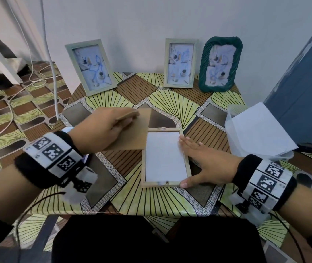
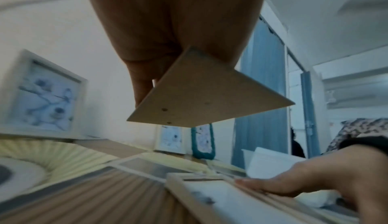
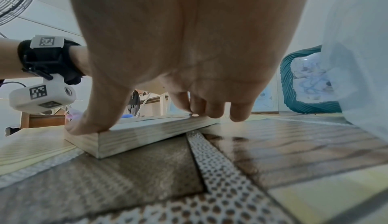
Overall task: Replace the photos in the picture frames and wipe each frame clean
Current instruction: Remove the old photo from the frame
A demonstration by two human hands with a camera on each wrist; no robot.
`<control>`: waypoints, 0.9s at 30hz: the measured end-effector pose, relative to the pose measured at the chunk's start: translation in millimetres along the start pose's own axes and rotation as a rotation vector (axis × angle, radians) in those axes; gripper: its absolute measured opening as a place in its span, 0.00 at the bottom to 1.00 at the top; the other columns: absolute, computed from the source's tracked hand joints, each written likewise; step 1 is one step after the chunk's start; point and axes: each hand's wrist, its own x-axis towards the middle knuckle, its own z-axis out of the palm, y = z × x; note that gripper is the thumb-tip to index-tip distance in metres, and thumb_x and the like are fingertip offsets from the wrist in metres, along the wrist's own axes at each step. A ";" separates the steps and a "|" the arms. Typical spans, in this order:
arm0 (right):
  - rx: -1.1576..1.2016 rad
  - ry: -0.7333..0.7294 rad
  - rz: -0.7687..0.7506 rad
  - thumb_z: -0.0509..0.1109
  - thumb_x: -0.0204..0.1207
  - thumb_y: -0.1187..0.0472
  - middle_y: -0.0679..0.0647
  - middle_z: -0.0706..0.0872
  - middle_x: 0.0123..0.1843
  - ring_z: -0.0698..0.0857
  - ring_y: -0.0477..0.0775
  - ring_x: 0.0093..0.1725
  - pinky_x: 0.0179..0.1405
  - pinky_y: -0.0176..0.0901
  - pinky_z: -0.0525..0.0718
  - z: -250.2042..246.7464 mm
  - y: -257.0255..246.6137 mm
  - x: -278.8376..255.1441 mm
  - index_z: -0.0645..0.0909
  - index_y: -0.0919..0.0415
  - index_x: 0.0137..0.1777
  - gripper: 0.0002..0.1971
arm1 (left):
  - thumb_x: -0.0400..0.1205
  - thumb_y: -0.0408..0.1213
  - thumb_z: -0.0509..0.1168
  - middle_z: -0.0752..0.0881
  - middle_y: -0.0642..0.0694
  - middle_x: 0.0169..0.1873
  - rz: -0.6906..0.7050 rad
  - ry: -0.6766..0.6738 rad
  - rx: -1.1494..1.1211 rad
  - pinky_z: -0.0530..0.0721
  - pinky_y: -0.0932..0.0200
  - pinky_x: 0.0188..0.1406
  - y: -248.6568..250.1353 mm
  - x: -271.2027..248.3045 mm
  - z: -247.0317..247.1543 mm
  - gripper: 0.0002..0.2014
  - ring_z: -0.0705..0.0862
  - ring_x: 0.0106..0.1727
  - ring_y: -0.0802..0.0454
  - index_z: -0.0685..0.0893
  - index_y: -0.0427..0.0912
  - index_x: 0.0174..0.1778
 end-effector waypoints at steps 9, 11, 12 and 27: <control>-0.005 0.011 0.021 0.69 0.64 0.25 0.45 0.30 0.85 0.33 0.38 0.82 0.86 0.45 0.42 -0.9 -3.9 0.8 0.30 0.56 0.85 0.65 | 0.85 0.37 0.63 0.87 0.47 0.61 -0.051 -0.187 0.139 0.68 0.77 0.50 -19.5 -48.4 16.1 0.17 0.82 0.53 0.56 0.82 0.39 0.70; -0.019 0.015 0.022 0.69 0.65 0.26 0.46 0.29 0.85 0.33 0.39 0.83 0.86 0.44 0.43 -1.3 -6.8 0.4 0.30 0.57 0.85 0.65 | 0.86 0.35 0.61 0.71 0.56 0.75 -0.037 -0.309 0.315 0.57 0.78 0.63 -21.7 -52.9 24.4 0.28 0.74 0.68 0.60 0.65 0.43 0.83; -0.026 0.015 0.022 0.69 0.66 0.27 0.47 0.29 0.85 0.33 0.39 0.83 0.85 0.43 0.42 -1.5 -8.2 -0.1 0.29 0.57 0.84 0.64 | 0.86 0.33 0.56 0.56 0.52 0.83 -0.065 -0.479 0.368 0.50 0.73 0.72 -23.6 -53.5 29.0 0.33 0.60 0.82 0.53 0.50 0.43 0.86; 0.033 0.020 0.037 0.63 0.69 0.26 0.47 0.38 0.87 0.43 0.42 0.85 0.81 0.36 0.45 -11.7 -9.7 0.6 0.40 0.54 0.87 0.57 | 0.87 0.42 0.53 0.81 0.49 0.71 -0.124 -0.290 0.156 0.79 0.44 0.65 7.9 -6.3 13.8 0.24 0.80 0.68 0.48 0.66 0.54 0.81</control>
